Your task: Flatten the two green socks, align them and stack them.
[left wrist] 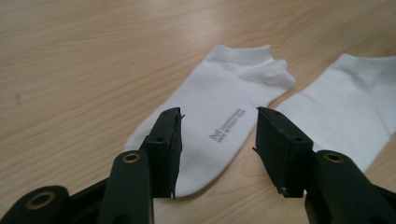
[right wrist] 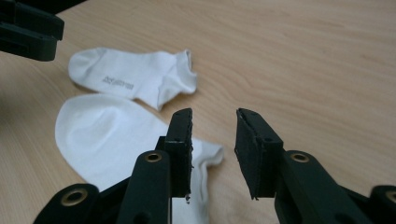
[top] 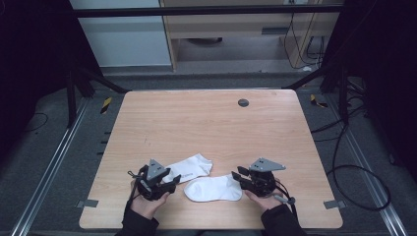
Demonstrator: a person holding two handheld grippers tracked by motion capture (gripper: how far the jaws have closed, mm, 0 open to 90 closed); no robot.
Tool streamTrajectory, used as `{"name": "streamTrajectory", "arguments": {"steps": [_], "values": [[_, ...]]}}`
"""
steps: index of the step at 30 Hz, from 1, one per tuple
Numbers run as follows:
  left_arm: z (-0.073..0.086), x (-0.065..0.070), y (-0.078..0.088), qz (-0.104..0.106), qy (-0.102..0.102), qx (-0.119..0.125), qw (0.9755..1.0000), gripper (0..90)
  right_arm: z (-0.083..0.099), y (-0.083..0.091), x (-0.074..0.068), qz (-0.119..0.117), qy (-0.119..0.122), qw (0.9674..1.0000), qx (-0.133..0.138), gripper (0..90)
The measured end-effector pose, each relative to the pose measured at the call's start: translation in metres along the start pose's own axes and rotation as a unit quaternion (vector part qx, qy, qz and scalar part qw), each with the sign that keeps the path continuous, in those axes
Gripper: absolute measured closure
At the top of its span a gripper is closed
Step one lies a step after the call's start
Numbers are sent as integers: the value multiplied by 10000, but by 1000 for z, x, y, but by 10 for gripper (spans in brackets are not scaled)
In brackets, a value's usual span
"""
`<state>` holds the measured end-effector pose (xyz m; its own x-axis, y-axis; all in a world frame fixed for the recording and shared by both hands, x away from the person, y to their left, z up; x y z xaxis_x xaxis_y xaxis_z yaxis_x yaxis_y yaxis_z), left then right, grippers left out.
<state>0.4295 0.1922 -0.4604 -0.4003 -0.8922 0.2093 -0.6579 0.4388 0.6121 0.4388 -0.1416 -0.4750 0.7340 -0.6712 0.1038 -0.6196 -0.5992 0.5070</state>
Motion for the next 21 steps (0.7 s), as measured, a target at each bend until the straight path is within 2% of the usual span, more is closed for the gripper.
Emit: {"name": "streamTrajectory", "arguments": {"steps": [4, 9, 13, 17, 21], "values": [[-2, -18, 4, -202, 149, 100, 9996, 467, -12, -6, 4, 43, -2, 9999, 161, 650], [-2, -33, 2, -355, 244, 145, 9990, 466, -25, -22, 4, 27, -38, 9998, 212, 614], [-1, -39, -2, -496, 252, 125, 9984, 468, -34, -39, 3, 10, -42, 9999, 153, 602], [3, -47, -10, -650, 262, -13, 9975, 480, -41, -59, 0, -1, -24, 10000, 35, 595], [5, -50, -15, -703, 274, -94, 9971, 487, -43, -77, -4, -14, -17, 9999, -127, 602]]}}
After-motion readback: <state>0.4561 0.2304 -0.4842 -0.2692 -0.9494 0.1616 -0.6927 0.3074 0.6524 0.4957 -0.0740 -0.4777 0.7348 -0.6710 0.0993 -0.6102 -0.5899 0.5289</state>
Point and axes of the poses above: each handheld gripper's, and its own axes: y roughly backward along the jaws, z roughly out of its underside, x roughly to its right, the point moved 1 cm from there along -y, roughly forward along the jaws, and after that the axes turned 15 degrees about y, right-handed, at the moved point
